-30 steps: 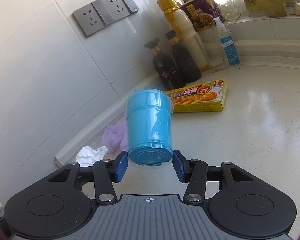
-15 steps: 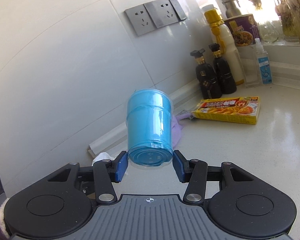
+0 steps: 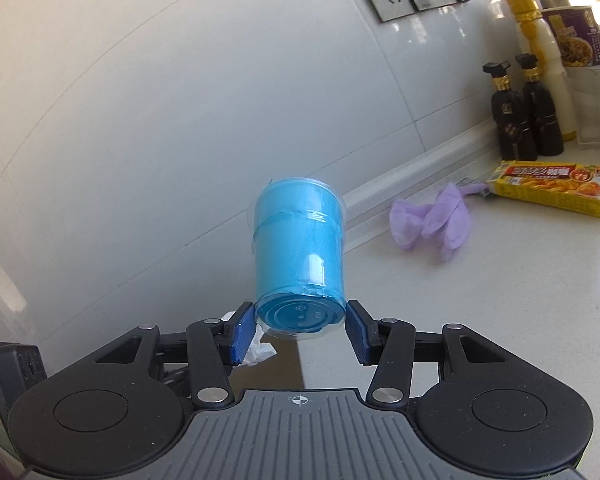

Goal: Collect trash
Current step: 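Lift the tissue and blue cup and carry both over the wastebasket, then open both grippers to drop the tissue and blue cup into the wastebasket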

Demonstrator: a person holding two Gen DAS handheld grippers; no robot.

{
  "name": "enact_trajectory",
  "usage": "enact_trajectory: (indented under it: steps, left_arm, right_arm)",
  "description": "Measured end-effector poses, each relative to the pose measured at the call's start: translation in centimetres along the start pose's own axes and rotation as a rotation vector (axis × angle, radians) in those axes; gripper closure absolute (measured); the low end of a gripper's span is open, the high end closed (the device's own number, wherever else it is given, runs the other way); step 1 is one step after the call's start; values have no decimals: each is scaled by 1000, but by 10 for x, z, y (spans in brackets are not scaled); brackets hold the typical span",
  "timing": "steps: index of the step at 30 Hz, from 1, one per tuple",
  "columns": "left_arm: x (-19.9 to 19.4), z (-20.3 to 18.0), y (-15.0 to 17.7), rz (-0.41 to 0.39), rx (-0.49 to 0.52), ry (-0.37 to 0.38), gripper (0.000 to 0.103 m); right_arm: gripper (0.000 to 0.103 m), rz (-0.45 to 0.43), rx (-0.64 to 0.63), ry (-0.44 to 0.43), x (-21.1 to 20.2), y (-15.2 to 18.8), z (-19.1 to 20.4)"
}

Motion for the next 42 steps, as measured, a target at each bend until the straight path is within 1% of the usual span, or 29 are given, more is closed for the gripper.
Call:
enact_trajectory:
  steps: [5,12,16,22,24,31,35,42]
  left_arm:
    - [-12,23,16,15,-32,-60,100]
    - [-21,52,43,36,-67,-134,100]
    - [-24,67,57,57,-96,-155,100]
    - [-29,86,80,85,-124,-184,100]
    - [-29,94,91,102,-134,-192,100]
    - [-18,123,129,165,-198,-220,100]
    - [-8,137,147,206,-234,-234,100]
    - [17,149,170,281,-247,-264,100]
  right_arm:
    - [55,90,-55,-36,22,17,29]
    - [55,203,-155,-26,55,48,63]
    - [55,274,-209,-20,75,70,81]
    - [55,352,-285,1,95,103,101]
    - [55,376,-298,5,102,112,104]
    - [55,461,-352,62,133,151,111]
    - [55,494,-366,95,151,169,110]
    - [55,560,-374,142,183,199,95]
Point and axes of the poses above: each gripper's, at about its wrist camera, not at the fingertips, and x roughly the way its jaws point, z to its left, y to its underside, the point moved 2 cm from there along x, roughly the way its jaws point, and after that the axes turned 8 degrees about z, right-handed, at the moved point
